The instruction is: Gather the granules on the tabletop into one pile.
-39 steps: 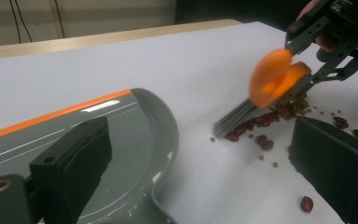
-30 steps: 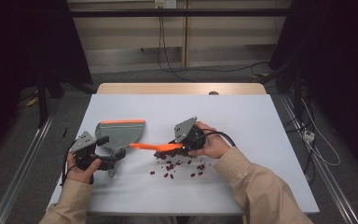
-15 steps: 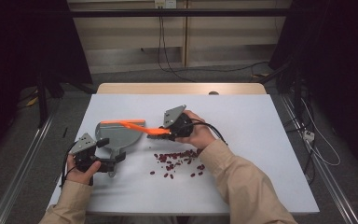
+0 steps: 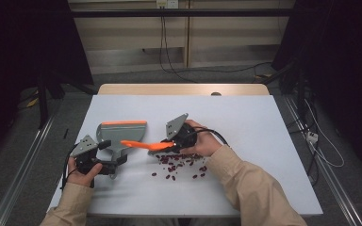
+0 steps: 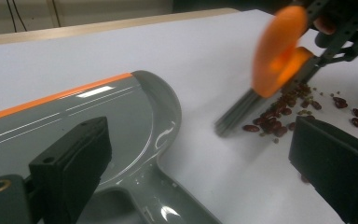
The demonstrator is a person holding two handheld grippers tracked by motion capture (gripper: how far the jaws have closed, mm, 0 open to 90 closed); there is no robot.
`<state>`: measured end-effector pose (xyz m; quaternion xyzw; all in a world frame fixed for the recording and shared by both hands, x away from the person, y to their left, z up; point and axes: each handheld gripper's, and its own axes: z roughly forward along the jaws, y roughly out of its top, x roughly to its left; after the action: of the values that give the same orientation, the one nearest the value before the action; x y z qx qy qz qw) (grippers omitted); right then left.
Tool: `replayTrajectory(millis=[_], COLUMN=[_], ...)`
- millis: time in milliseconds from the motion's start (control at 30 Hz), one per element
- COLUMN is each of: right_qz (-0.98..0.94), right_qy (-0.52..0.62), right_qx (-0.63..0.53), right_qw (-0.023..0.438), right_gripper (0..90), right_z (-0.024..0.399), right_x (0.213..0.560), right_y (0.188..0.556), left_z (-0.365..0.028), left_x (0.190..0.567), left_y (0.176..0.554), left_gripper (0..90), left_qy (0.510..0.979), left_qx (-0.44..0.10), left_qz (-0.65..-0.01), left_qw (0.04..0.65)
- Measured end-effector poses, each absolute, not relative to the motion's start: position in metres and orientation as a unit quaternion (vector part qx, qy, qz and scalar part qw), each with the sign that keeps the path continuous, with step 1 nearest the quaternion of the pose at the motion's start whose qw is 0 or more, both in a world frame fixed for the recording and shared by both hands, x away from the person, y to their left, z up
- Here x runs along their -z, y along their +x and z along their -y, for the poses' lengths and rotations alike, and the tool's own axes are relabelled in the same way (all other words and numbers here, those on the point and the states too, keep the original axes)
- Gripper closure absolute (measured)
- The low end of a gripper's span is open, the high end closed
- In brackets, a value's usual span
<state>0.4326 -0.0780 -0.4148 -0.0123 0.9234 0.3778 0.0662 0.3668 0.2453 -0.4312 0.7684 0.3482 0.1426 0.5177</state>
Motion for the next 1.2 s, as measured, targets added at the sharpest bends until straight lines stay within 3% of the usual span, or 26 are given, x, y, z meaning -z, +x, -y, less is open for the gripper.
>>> replayTrajectory(millis=[233,567,733,1200], right_qz=[-0.914,-0.914,-0.91,-0.911], right_qy=[0.014,0.118,0.146,0.104], right_qx=[-0.397,-0.346,-0.351,-0.371], right_qw=[0.085,0.174,0.163,0.149], right_gripper=[71.5,71.4,71.5,71.3], right_z=[0.098,0.175,0.194,0.183], right_x=[0.403,0.402,0.416,0.419], right_y=[0.424,0.428,0.425,0.389], left_z=[-0.241,-0.24,-0.239,-0.238], left_x=[0.433,0.432,0.433,0.433], left_y=[0.367,0.367,0.368,0.368], left_gripper=[5.6,5.6,5.6,5.6], left_qy=[0.772,0.772,0.773,0.774], left_qx=[-0.141,-0.142,-0.143,-0.145], left_qz=[-0.344,-0.342,-0.34,-0.337], left_qw=[0.516,0.517,0.516,0.516])
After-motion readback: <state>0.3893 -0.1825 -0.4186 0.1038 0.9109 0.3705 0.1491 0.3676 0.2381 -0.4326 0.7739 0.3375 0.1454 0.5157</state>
